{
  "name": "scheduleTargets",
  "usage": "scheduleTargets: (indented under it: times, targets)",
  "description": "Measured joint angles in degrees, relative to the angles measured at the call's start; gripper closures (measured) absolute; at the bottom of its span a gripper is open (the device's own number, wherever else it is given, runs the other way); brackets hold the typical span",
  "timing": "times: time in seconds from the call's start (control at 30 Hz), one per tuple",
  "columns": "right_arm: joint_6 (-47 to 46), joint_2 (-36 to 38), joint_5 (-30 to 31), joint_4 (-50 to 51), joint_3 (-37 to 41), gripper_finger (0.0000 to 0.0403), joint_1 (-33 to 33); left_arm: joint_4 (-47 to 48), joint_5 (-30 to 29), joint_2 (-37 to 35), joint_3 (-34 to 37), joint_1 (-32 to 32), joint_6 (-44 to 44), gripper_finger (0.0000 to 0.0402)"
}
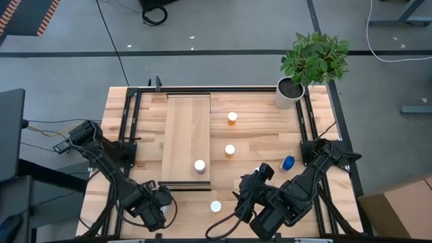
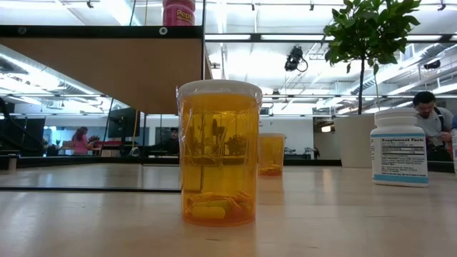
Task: Pick and place medicine bottles onto shelf by color
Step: Put the bottom white pill bottle on the shelf
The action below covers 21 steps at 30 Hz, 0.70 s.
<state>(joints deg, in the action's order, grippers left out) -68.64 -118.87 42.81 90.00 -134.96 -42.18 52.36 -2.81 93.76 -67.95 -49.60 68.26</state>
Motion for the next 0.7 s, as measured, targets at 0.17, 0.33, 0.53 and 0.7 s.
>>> scheduleTargets:
  times: [0.17, 0.33, 0.53, 0.7]
  targets:
    - [0.26, 0.00, -0.01, 0.02, 0.00, 0.0126, -0.02, 0.03, 0.09, -0.97, -1.98, -0.11, -0.42, 0.0198]
    - [0.29, 0.00, -0.01, 0.02, 0.00, 0.0126, 0.01, 6.40, 0.11, -2.99, -6.50, -0.11, -1.67, 0.0198]
    - [0.29, 0.00, 0.01, 0.02, 0.00, 0.0126, 0.01, 22.33, -0.24, -5.15, -20.27, 1.58, -7.22, 0.0190]
    - [-0.19, 0.00, 0.73, 0.01, 0.00, 0.0126, 0.60, 32.98, -4.06, -5.31, -33.06, 4.91, -13.97, 0.0196]
